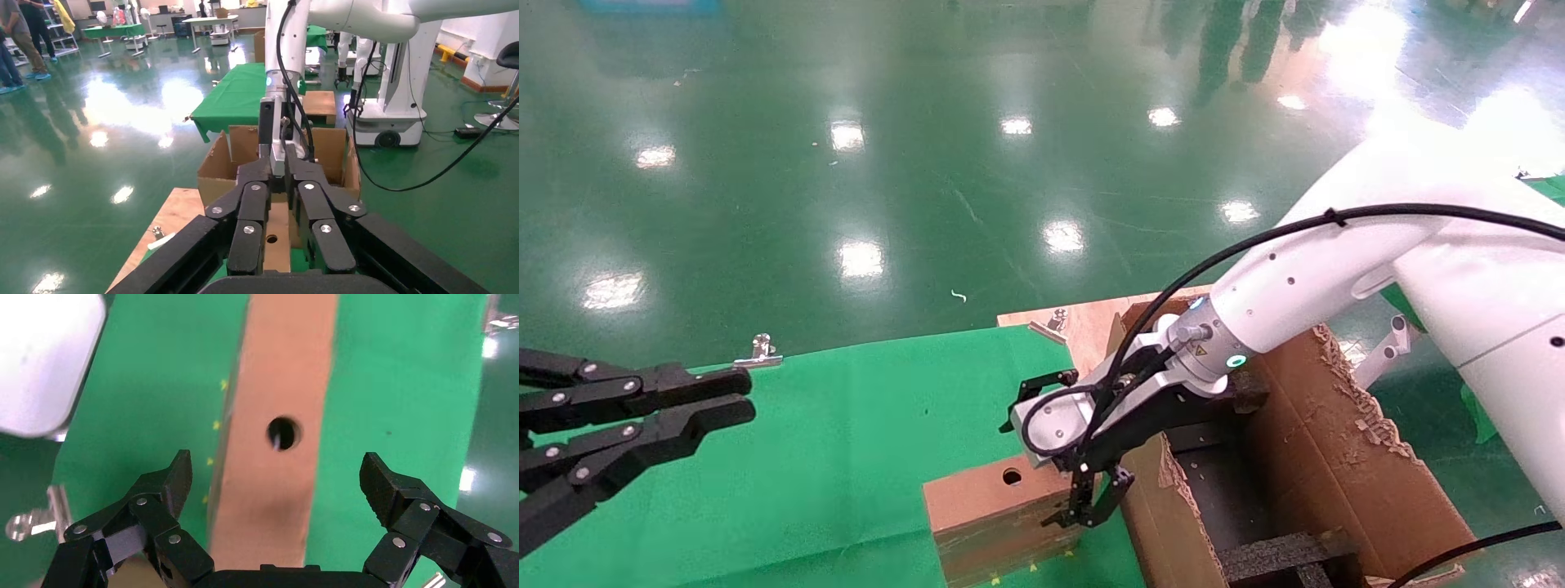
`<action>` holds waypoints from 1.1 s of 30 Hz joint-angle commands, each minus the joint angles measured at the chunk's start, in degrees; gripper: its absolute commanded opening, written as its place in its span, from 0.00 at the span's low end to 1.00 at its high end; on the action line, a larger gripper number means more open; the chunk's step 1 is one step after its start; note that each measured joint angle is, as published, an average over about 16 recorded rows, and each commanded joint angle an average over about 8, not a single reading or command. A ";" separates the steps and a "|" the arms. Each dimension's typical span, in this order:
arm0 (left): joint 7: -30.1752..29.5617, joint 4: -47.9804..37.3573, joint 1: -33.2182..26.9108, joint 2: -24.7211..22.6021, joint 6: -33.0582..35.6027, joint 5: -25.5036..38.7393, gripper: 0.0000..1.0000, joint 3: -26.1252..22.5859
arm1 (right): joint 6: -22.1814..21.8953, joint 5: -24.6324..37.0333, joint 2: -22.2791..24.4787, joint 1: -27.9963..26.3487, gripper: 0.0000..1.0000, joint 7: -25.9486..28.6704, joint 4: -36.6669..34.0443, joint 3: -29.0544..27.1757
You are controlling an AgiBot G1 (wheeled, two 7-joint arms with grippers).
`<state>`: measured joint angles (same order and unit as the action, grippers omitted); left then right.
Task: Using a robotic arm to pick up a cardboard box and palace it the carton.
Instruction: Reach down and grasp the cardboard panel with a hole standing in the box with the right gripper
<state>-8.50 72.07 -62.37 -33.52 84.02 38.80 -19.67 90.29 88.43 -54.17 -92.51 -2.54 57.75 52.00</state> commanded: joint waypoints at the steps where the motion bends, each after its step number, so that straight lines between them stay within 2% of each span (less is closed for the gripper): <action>1: 0.00 0.00 0.00 0.00 0.00 0.00 0.00 0.00 | 0.12 0.72 -0.51 -0.84 1.00 -0.91 -0.72 1.25; 3: 0.00 0.00 0.00 0.00 0.00 0.00 0.07 0.00 | 0.17 0.71 -0.67 -1.26 1.00 -1.49 -1.09 2.49; 7: 0.00 0.00 0.00 0.00 0.00 0.00 0.57 0.00 | 0.15 0.08 -0.86 -1.88 0.98 -2.19 -1.70 4.63; 9: 0.00 0.00 0.00 0.00 0.00 0.00 0.82 -0.01 | 0.12 -0.21 -0.95 -2.14 0.81 -2.38 -1.93 5.41; 11: 0.00 0.00 0.01 0.00 -0.01 0.00 1.00 0.00 | 0.07 -0.48 -1.03 -2.40 0.56 -2.50 -2.18 6.11; 15: 0.00 -0.01 0.01 0.01 -0.02 0.01 1.00 0.00 | 0.00 -0.75 -1.12 -2.70 0.08 -2.56 -2.55 6.80; 17: 0.01 -0.01 0.02 0.01 -0.02 0.01 1.00 0.00 | -0.03 -0.85 -1.12 -2.76 0.00 -2.58 -2.60 6.92; 33: 0.01 -0.01 0.02 0.01 -0.02 -0.02 1.00 0.00 | -0.02 -0.80 -0.99 -2.43 0.00 -2.56 -2.22 6.19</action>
<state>-8.50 72.06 -62.35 -33.52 84.00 38.78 -19.68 90.27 87.62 -55.16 -94.94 -5.11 55.52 58.20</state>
